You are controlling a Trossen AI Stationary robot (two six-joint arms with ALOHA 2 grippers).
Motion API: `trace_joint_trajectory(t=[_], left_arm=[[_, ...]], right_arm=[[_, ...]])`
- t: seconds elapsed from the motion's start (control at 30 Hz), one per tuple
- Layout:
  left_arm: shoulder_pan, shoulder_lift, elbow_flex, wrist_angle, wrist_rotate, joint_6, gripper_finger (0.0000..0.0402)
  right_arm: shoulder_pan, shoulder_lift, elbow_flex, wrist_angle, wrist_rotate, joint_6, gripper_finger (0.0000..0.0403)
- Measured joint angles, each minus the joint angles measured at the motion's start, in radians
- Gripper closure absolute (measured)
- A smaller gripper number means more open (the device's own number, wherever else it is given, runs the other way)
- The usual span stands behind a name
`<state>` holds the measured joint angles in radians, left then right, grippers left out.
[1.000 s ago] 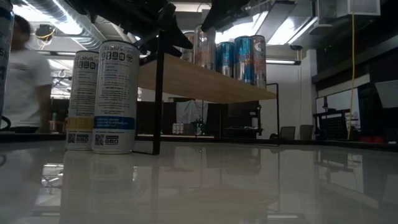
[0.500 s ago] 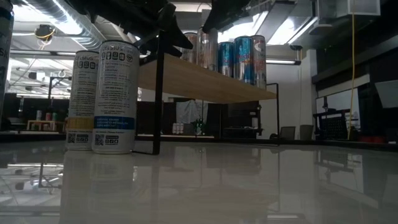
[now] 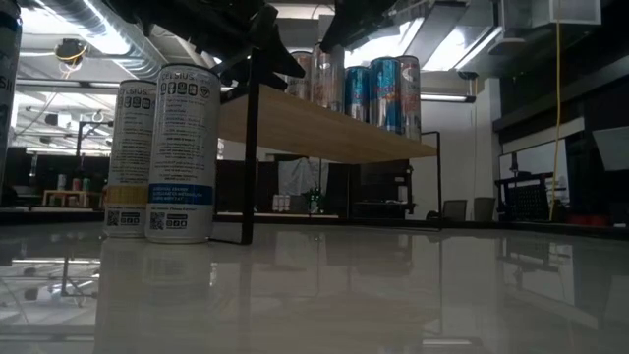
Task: Place canned beverage on shelf
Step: Put the white-yellow soda can on the shelf aligned with the other white-yellow soda can, then put the white-yellow soda can on the shelf aligned with the other white-yellow soda cans
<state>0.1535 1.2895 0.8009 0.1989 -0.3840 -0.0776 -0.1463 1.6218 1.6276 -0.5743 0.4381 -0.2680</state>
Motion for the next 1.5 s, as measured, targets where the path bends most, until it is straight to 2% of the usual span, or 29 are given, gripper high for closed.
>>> trace_joint_trajectory(t=[0.8, 1.0, 1.5], left_arm=[[0.000, 0.000, 0.000, -0.013, 0.000, 0.000, 0.0107], [0.000, 0.000, 0.000, -0.013, 0.009, 0.000, 0.0107], [0.000, 0.000, 0.000, -0.013, 0.009, 0.000, 0.0107]], right_arm=[[0.001, -0.001, 0.000, -0.075, 0.002, -0.001, 0.0027], [0.002, -0.001, 0.000, -0.091, 0.050, 0.000, 0.0027], [0.002, -0.001, 0.000, -0.146, 0.056, 0.000, 0.0027]])
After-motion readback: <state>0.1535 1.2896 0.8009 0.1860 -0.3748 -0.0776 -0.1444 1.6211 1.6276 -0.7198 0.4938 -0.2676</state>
